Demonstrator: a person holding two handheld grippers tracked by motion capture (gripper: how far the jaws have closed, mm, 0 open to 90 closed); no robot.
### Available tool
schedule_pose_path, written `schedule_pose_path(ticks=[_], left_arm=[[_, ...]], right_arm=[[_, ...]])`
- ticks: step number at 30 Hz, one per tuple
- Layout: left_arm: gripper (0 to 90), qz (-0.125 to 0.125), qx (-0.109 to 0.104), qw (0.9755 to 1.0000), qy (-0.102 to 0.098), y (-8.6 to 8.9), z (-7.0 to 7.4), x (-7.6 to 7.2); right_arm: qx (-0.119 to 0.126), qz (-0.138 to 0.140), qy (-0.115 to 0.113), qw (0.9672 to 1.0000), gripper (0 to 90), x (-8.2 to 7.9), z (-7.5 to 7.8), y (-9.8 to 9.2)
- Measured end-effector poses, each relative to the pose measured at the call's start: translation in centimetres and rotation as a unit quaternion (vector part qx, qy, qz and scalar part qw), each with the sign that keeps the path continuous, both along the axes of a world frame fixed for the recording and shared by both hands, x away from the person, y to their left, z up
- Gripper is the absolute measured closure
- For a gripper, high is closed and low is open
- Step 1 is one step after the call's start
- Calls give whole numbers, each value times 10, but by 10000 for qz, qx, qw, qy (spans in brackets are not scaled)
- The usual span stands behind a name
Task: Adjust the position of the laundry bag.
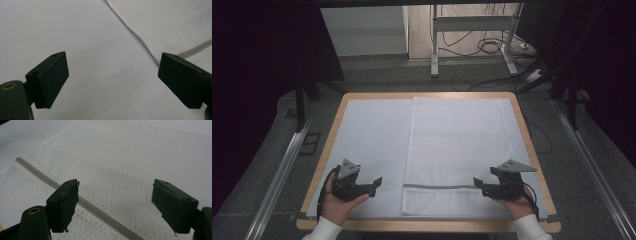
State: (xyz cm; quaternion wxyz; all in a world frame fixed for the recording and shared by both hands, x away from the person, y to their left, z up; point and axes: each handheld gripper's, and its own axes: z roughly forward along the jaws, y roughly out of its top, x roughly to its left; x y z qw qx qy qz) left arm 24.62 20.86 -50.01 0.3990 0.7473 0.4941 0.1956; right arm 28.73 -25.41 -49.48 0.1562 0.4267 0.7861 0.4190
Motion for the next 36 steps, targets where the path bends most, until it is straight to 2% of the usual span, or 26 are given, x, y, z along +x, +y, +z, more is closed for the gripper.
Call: schedule_pose_path(ticks=[3, 6, 7, 12, 15, 21, 23, 24, 30, 31, 33, 36], left_arm=[[106, -1, -6, 10000, 23, 0, -1, 0], [124, -15, 41, 10000, 26, -1, -1, 0], [119, 4, 5, 10000, -7, -1, 2, -1], [127, -20, -42, 9999, -109, -2, 6, -3], [153, -86, -103, 9999, -75, -3, 6, -3], [143, 25, -113, 9999, -111, -4, 6, -1], [147, 42, -145, 9999, 4, -5, 9, 0], [178, 16, -200, 9998, 73, -5, 13, -1], [178, -33, -253, 9997, 31, -10, 19, -1], [178, -114, -219, 9997, 69, -13, 19, 0], [178, -127, -202, 9997, 90, -14, 19, 1], [186, -113, -335, 9992, 199, -14, 21, 7]], right_arm=[[3, -4, -13, 10000, 211, 2, 0, -1], [-18, 111, -43, 9999, 214, 1, 2, -1], [-26, 108, -106, 9999, 214, 0, 3, -1], [63, 64, -75, 9999, 209, -1, 4, -3], [102, 65, -74, 9999, 209, 1, 4, -3], [78, 113, -96, 9999, 209, 3, 4, -3], [80, 130, -89, 9998, 209, 3, 4, -4], [68, 119, -108, 9998, 209, 3, 5, -5], [42, 89, -117, 9999, 211, 3, 4, -7], [32, 97, -123, 9999, 212, 3, 4, -6], [18, 101, -124, 9999, 212, 2, 4, -5], [33, 137, -103, 9998, 213, 3, 4, -3]])
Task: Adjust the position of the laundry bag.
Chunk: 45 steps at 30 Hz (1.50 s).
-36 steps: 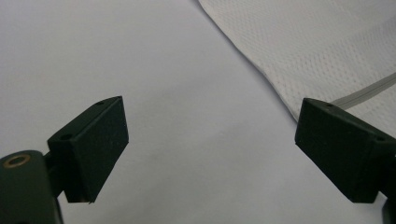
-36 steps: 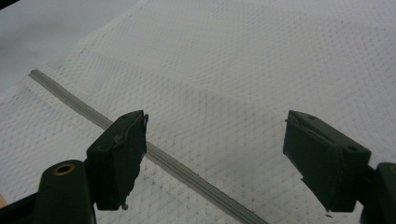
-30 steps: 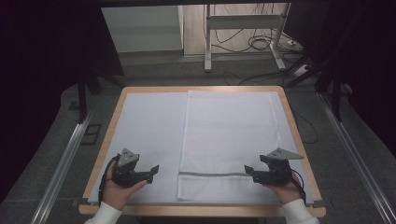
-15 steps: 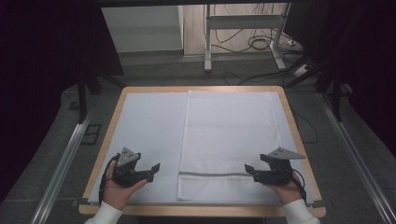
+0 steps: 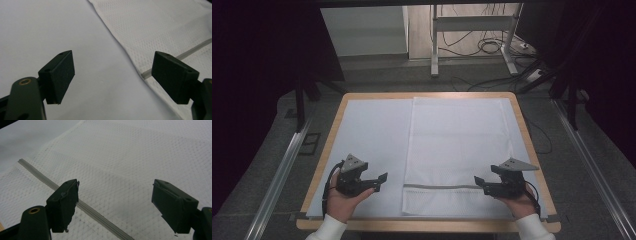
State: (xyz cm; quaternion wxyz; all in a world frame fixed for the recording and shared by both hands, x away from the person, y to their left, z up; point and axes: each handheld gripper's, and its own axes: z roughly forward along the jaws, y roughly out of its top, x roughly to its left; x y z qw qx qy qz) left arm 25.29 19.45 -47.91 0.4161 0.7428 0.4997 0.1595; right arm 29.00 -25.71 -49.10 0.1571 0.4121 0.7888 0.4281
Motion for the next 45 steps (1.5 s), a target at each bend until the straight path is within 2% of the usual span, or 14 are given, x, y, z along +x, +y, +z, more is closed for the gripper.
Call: schedule_pose_path(ticks=[5, 9, 16, 25, 31, 37, 39, 45], left_arm=[[189, 45, -56, 10000, 28, 0, 3, 3], [199, 44, -37, 9998, 167, -3, 2, 6], [215, -14, -1, 9996, 284, -12, 2, 8], [222, -245, 53, 9982, 546, -39, -3, 21], [226, -295, 41, 9977, 606, -49, -3, 27], [243, -306, -112, 9976, 610, -52, -5, 29], [247, -311, -195, 9970, 680, -53, -6, 31], [246, -339, -219, 9960, 795, -59, -9, 37]], right_arm=[[40, 9, 39, 10000, 212, 0, 0, 3], [23, -4, -6, 10000, 213, -2, 1, 3], [10, -107, -33, 9999, 213, -3, 1, -3], [-52, -140, -88, 9998, 216, -3, 2, -4], [-112, -164, -111, 9997, 219, -3, 2, -6], [-103, -233, -123, 9996, 219, -2, 3, -9], [-119, -248, -127, 9995, 224, -2, 3, -9], [-162, -224, -106, 9996, 223, -2, 2, -7]])
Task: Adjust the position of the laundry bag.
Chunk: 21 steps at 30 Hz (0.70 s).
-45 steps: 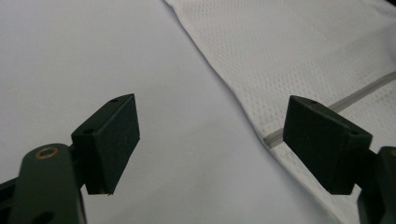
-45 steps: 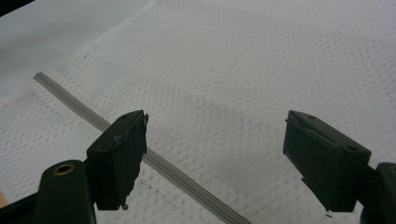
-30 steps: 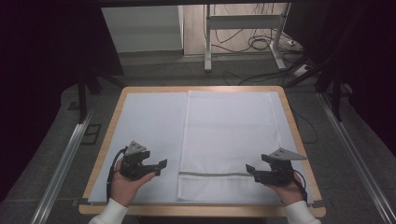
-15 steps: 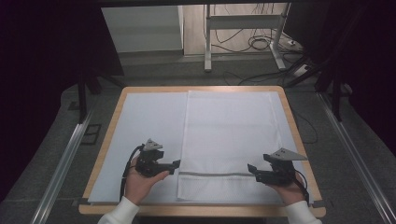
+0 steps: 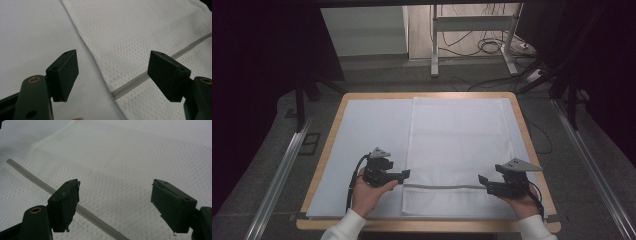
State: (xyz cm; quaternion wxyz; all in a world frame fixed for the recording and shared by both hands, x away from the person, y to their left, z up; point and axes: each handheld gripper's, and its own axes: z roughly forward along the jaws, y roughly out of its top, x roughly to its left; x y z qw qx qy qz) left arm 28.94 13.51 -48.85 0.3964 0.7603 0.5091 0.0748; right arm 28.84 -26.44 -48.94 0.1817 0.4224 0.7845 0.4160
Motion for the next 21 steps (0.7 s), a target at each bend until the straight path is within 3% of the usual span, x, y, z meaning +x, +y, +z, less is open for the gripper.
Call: schedule_pose_path(ticks=[5, 11, 21], left_arm=[[245, -35, -27, 9997, 225, -5, -9, 7], [246, 30, -139, 9993, 333, -6, -16, 11], [248, -91, -249, 9981, 553, -15, -26, 15]], right_arm=[[-46, -10, -5, 10000, 223, -1, 0, 0], [-55, -49, 2, 10000, 230, 0, 0, -1], [-72, -71, 6, 9999, 228, 0, 0, -1]])
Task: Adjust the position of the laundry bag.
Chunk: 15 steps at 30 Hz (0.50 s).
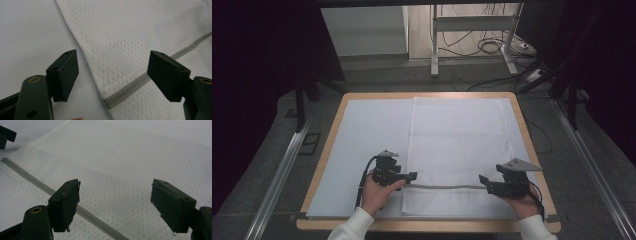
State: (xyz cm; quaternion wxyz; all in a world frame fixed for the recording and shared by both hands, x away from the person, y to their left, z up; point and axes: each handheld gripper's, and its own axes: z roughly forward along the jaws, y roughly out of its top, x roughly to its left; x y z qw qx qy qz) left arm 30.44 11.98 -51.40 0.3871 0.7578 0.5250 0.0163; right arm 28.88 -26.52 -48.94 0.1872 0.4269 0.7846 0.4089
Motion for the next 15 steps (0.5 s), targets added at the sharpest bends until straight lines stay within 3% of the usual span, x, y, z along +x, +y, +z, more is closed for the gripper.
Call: schedule_pose_path(ticks=[15], left_arm=[[281, -15, -79, 9997, 236, -4, -12, 4]], right_arm=[[-2, -19, 30, 10000, 222, 0, 0, -1]])
